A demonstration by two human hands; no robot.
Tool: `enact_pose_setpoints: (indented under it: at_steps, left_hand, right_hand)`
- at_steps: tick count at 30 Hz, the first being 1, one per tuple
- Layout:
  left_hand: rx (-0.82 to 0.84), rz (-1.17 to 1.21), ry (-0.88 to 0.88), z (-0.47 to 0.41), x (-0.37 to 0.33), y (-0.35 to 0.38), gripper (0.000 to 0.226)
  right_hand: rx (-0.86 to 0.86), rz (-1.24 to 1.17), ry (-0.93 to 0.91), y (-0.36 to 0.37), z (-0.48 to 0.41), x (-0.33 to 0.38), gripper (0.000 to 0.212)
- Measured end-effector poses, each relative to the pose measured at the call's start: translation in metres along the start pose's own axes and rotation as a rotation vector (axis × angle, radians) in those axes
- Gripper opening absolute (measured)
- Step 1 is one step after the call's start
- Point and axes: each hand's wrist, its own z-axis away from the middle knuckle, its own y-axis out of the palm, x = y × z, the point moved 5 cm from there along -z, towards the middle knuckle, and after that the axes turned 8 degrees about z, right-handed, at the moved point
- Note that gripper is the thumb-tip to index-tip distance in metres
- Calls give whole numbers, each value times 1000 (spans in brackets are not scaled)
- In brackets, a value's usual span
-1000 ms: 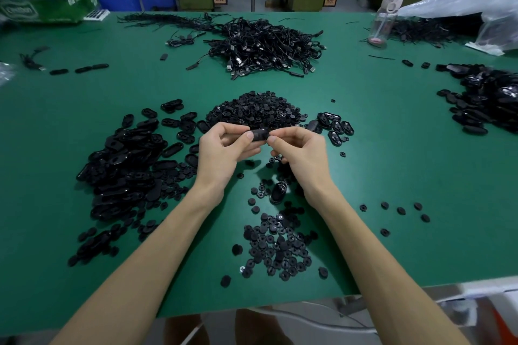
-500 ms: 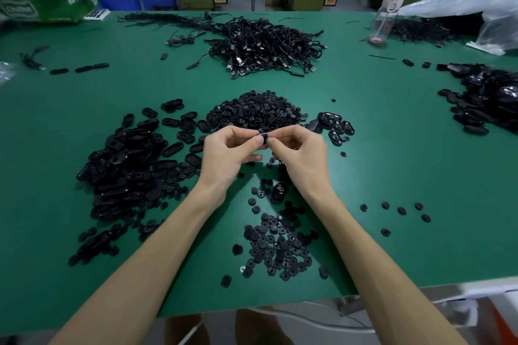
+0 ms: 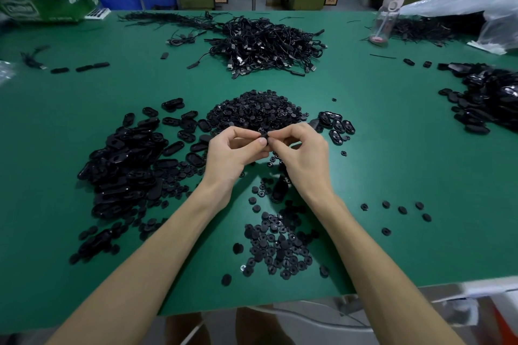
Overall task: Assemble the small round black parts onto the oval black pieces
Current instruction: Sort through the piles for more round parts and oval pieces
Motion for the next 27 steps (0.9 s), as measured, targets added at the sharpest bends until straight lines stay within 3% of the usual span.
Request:
enact_pose_setpoints:
  at_steps: [14,19,27]
  left_hand:
    - [-69,127,-57,-3,2,-6,20]
    - [-11,69,-42,-2,1,-2,22]
    - [76,-151,89,-3,0,4,15]
  right_hand:
    - [138,-26,-34,11,3,3,21]
    - [94,-164,101,8,-2,-9,18]
    - [100,-282,158,9,-5,-18,8]
